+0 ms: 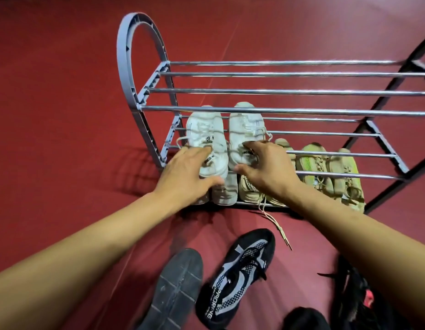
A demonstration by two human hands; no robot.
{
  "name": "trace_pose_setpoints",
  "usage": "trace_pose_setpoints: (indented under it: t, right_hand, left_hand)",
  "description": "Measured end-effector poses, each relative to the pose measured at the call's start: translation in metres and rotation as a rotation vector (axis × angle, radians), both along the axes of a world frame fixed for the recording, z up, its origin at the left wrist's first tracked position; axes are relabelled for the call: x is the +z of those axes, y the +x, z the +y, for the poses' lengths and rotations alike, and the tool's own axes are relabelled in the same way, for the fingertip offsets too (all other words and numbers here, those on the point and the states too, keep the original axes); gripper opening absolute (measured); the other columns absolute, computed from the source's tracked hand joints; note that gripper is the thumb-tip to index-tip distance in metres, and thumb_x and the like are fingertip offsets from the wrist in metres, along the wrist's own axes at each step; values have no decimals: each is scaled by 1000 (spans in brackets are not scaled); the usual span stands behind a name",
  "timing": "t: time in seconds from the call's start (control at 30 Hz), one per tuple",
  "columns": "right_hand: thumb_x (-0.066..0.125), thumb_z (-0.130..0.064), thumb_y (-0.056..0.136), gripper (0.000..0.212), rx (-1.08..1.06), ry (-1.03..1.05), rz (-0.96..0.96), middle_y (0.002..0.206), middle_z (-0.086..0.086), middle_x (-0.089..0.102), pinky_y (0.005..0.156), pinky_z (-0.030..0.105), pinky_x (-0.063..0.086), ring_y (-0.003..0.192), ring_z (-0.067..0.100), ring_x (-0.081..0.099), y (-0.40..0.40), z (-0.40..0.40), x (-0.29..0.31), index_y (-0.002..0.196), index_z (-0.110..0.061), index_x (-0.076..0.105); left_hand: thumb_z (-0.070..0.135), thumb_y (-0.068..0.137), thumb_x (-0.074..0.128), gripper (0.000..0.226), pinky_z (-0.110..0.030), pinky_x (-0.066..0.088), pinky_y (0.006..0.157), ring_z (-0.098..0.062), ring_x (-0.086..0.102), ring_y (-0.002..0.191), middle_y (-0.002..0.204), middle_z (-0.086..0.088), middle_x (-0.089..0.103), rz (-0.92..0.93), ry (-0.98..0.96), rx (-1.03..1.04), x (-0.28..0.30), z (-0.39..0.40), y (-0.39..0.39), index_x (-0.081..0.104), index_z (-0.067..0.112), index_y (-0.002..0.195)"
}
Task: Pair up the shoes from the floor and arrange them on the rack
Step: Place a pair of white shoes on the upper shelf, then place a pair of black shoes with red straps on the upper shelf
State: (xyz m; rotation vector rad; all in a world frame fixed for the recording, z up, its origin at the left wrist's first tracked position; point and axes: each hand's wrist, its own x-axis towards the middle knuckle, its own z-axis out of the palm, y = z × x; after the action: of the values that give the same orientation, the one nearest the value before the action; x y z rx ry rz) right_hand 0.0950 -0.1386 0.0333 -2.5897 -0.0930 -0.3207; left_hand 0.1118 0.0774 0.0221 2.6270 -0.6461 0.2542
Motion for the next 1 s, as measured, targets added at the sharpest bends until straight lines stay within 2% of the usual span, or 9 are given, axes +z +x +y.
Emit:
trace_pose_setpoints:
  t: [0.17,0.3,0.57,0.63,0.77,0.8,0.87,0.93,1.0]
  right_hand:
    - [82,-38,74,59,8,84,-23,120,7,69,94,36,52,107,24,66,15,11,-4,126,-14,65]
    - [81,-33,73,59,22,36,-81,121,8,68,94,34,48,111,30,61,20,27,-6,127,-16,64]
    - [76,-35,80,48,97,-34,-29,121,7,61,85,37,48,105,32,61,30,29,-5,117,-15,53]
    - [73,-33,83,50,96,-20,21,126,11,58,89,40,48,109,36,59,27,31,-5,123,-14,49]
    - [68,-23,84,72,85,131,25,139,19,43,105,29,33,126,31,47,-1,26,-16,145,-6,34]
    - [66,-19,83,69,76,142,-49,135,19,43,106,30,34,125,31,46,-16,24,-21,143,-4,37]
    - [63,-14,81,55,96,172,-154,127,16,47,105,32,37,120,28,47,-56,22,-36,132,-3,47]
    - [62,-11,80,42,156,182,-78,122,11,48,101,33,40,113,25,49,-100,15,-58,121,-6,51]
    - [61,-11,80,34,166,192,78,116,5,48,93,33,44,104,20,52,-135,6,-82,114,-11,51]
  left_hand:
    - [52,69,79,42,-35,50,78,-29,67,93,95,-4,74,-51,-163,194,18,1,33,69,21,95]
    - [49,66,84,63,-40,51,95,-33,65,111,113,-9,73,-12,-121,291,16,-8,48,66,20,119]
    - [48,69,79,61,-40,49,86,-36,64,108,112,-11,72,-80,-73,318,6,4,37,65,18,120]
    - [44,72,77,65,-40,47,89,-37,61,112,119,-15,68,-55,-54,316,6,3,32,60,15,128]
    - [27,75,70,69,-37,36,112,-28,45,131,139,-12,44,-148,-223,202,-26,7,-24,46,12,138]
    - [32,76,69,66,-41,39,109,-27,47,128,135,-9,46,-137,-189,168,-41,10,-48,46,15,135]
    - [60,73,64,77,-47,45,100,-26,52,120,126,-3,49,125,49,145,-71,21,-96,42,22,136]
    - [90,53,55,117,-47,46,98,-28,45,125,130,-3,42,506,389,199,-100,33,-140,27,25,146]
    - [97,35,54,149,-47,48,92,-28,32,126,136,-3,28,611,682,163,-119,44,-170,4,24,155]
